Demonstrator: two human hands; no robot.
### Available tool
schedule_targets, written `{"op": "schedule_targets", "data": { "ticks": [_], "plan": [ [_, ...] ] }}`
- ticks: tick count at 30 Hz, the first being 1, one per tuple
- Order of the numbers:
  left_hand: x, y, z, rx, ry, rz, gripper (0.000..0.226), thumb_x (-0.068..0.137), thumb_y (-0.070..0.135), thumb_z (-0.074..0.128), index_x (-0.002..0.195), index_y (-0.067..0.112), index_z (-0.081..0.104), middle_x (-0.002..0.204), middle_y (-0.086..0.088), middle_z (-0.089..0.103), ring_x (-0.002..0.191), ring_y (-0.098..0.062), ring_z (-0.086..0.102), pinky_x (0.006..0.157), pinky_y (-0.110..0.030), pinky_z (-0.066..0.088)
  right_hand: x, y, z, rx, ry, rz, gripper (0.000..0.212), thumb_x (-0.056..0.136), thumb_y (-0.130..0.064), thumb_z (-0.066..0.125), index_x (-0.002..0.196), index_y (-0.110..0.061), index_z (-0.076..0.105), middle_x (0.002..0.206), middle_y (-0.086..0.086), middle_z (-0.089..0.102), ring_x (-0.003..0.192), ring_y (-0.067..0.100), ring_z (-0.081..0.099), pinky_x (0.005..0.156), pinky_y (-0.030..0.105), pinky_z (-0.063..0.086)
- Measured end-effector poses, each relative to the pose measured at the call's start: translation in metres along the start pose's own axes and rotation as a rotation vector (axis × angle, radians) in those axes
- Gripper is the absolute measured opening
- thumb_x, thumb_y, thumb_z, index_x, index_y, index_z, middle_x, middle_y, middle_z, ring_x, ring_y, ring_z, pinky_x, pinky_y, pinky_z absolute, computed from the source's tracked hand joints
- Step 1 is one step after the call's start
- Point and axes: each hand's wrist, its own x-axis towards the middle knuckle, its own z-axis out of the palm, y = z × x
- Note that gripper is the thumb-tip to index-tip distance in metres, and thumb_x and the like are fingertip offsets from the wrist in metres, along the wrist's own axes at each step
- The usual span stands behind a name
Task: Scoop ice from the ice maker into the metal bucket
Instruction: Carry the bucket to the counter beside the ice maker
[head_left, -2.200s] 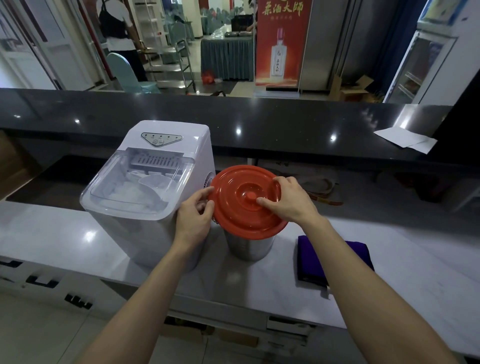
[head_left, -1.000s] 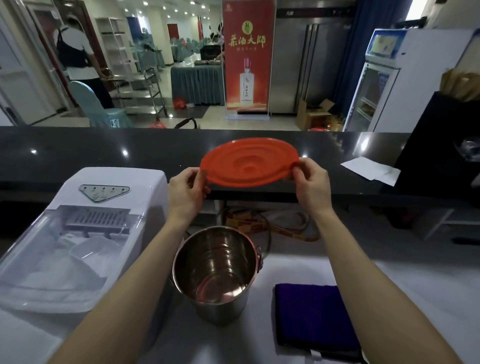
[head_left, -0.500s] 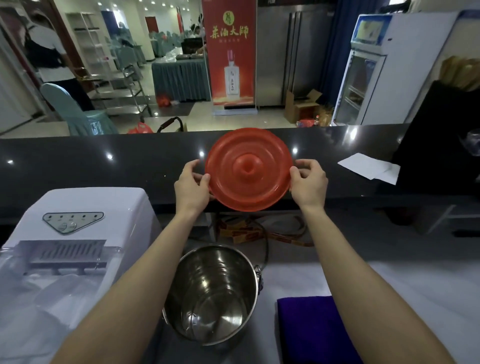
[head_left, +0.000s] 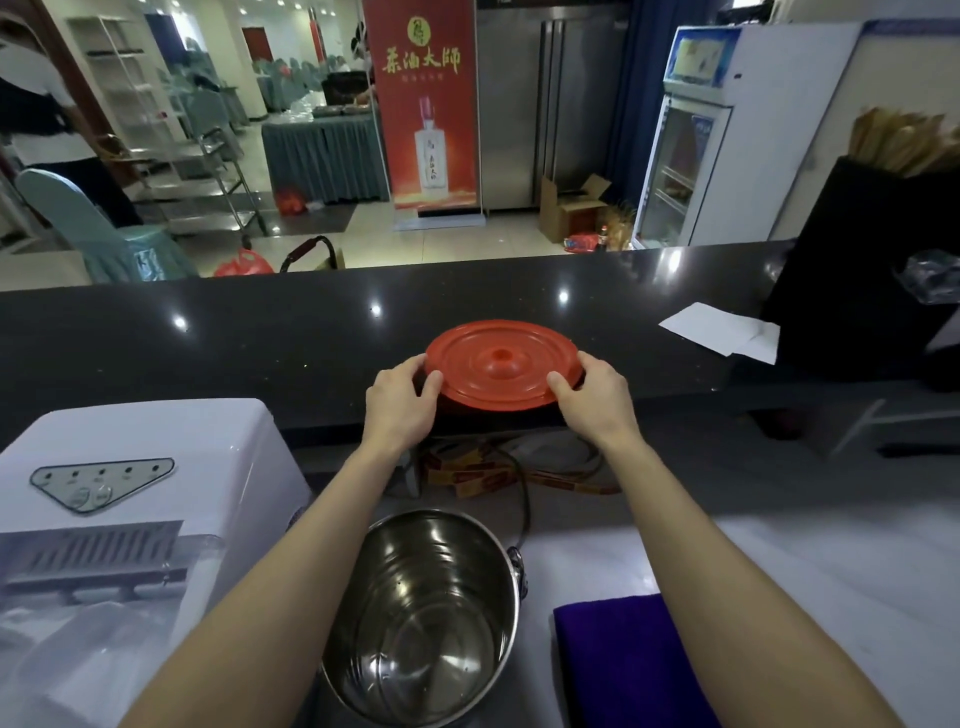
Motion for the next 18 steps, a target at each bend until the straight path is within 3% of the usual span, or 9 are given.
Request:
{"op": "schedule_targets", "data": {
  "ticks": [3,5,7,9,13,16,18],
  "plan": [
    [-0.005,0.001,0.004,0.045,-0.028,0.012,0.054,0.108,0.044,0.057,0.156,0.019,0.055,0.145,-0.006,0.067,0.139,-0.029,0.059,0.118,-0.050,0.046,-0.002,0.000,0.000,-0.016,-0.025,0.028,0.056,0.100,-0.044,0.067,0.148,-0.014,0.059,0.139,0.008,0.065,0.130,0.027,0.061,0.112,0.041,0.050],
    [-0.006,0.002,0.005,0.075,-0.034,0.025,0.055,0.108,0.043,0.058,0.157,0.017,0.054,0.149,-0.006,0.065,0.142,-0.028,0.056,0.121,-0.053,0.042,-0.002,0.002,-0.001,-0.011,-0.019,0.012,0.045,0.099,-0.045,0.066,0.137,-0.021,0.065,0.125,0.005,0.071,0.115,0.023,0.067,0.106,0.045,0.055],
    [-0.007,0.003,0.005,0.086,-0.038,0.033,0.056,0.108,0.043,0.060,0.156,0.017,0.054,0.152,-0.005,0.062,0.145,-0.026,0.054,0.123,-0.053,0.040,-0.004,0.002,-0.004,0.003,-0.009,-0.013,0.037,0.099,-0.043,0.066,0.130,-0.024,0.066,0.113,-0.002,0.070,0.104,0.021,0.066,0.099,0.040,0.056],
    [-0.008,0.004,0.005,0.082,-0.037,0.032,0.056,0.108,0.043,0.060,0.157,0.017,0.053,0.153,-0.003,0.061,0.146,-0.025,0.053,0.123,-0.053,0.040,-0.006,0.002,-0.008,0.023,0.001,0.002,0.047,0.100,-0.040,0.067,0.141,-0.019,0.060,0.120,-0.002,0.066,0.110,0.021,0.064,0.098,0.035,0.051],
    [-0.012,0.007,0.002,0.036,-0.015,0.028,0.052,0.107,0.041,0.061,0.154,0.018,0.056,0.149,0.000,0.064,0.142,-0.022,0.055,0.120,-0.046,0.044,-0.008,0.007,-0.014,0.056,0.001,0.022,0.065,0.098,-0.046,0.067,0.154,-0.018,0.049,0.128,0.004,0.067,0.113,0.021,0.066,0.106,0.045,0.053],
    [-0.017,0.010,-0.003,0.028,0.008,0.026,0.049,0.108,0.039,0.062,0.152,0.018,0.057,0.149,0.001,0.064,0.142,-0.021,0.055,0.119,-0.043,0.044,-0.010,0.006,-0.021,0.071,-0.004,-0.004,0.063,0.099,-0.045,0.067,0.154,-0.019,0.050,0.124,0.004,0.067,0.094,0.006,0.067,0.094,0.032,0.052],
    [-0.020,0.011,-0.007,0.033,0.018,0.015,0.052,0.108,0.040,0.061,0.155,0.018,0.055,0.153,0.000,0.060,0.145,-0.021,0.051,0.120,-0.042,0.042,-0.013,0.004,-0.025,0.084,0.004,-0.035,0.061,0.100,-0.044,0.068,0.153,-0.020,0.051,0.126,0.002,0.067,0.095,0.002,0.065,0.091,0.027,0.049]
  ]
}}
